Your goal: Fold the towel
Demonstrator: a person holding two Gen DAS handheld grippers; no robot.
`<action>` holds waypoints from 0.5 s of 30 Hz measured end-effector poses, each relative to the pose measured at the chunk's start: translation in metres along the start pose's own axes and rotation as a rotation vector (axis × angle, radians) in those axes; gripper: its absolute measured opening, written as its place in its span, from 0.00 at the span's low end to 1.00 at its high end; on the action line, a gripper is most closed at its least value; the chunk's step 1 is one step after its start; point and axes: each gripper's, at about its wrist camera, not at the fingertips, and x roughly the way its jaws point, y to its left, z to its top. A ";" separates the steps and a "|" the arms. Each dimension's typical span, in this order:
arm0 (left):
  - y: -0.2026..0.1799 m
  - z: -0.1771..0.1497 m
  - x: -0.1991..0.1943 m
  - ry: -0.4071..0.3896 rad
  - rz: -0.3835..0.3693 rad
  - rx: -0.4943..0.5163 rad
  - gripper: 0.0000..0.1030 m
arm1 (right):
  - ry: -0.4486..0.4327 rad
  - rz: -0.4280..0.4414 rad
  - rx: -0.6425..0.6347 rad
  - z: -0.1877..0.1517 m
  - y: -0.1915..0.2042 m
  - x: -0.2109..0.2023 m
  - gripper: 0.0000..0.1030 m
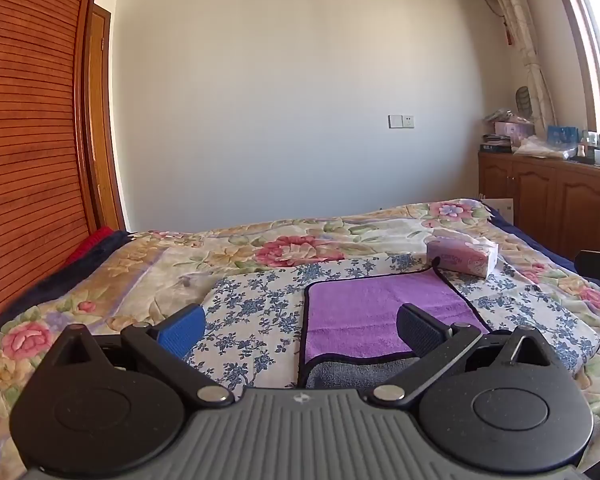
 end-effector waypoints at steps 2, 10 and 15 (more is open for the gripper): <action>0.000 0.000 0.000 0.001 0.001 0.001 1.00 | 0.001 0.000 0.002 0.000 0.000 0.000 1.00; 0.000 0.000 0.000 -0.004 0.002 0.004 1.00 | -0.001 0.000 -0.001 0.000 0.001 0.000 1.00; 0.002 0.000 0.000 -0.002 0.002 0.003 1.00 | 0.000 -0.001 -0.002 0.000 0.001 0.000 1.00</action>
